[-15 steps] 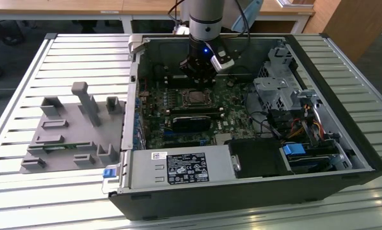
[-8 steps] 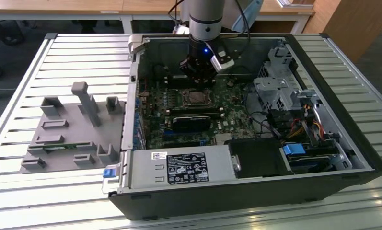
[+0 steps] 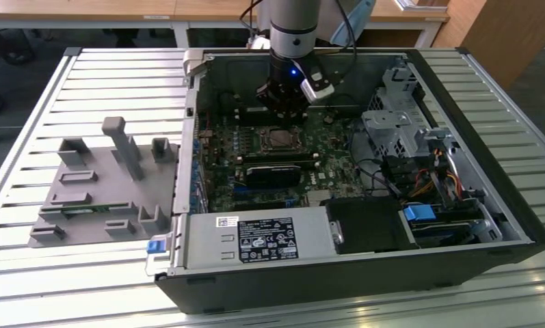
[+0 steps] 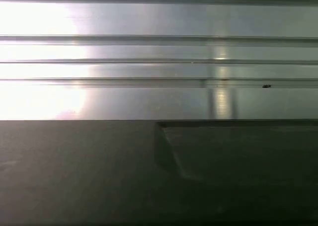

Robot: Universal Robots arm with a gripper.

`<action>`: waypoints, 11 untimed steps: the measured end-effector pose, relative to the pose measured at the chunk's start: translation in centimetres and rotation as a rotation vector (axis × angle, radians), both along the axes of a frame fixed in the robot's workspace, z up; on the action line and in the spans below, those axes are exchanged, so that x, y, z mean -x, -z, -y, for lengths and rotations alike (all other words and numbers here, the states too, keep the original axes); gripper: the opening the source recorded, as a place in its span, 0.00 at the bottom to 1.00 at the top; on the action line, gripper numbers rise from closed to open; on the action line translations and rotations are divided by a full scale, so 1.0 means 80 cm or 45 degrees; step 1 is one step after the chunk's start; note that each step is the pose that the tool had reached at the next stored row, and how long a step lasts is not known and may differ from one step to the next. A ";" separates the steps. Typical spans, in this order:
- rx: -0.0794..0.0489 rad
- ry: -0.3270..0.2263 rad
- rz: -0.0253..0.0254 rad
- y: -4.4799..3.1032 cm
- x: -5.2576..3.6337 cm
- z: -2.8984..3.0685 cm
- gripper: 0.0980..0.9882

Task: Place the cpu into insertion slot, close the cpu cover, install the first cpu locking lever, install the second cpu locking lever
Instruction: 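Install the first cpu locking lever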

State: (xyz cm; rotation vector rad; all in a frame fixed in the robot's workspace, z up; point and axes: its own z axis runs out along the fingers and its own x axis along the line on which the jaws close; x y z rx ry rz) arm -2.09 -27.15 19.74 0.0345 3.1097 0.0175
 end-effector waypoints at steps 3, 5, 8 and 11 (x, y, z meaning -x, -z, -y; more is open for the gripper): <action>0.001 0.000 -0.0001 -0.0024 0.000 -0.0002 0.01; 0.004 0.000 0.0000 -0.0029 0.000 -0.0002 0.01; 0.010 0.000 -0.0003 -0.0030 0.000 -0.0001 0.01; 0.011 0.000 -0.0005 -0.0028 0.000 -0.0001 0.01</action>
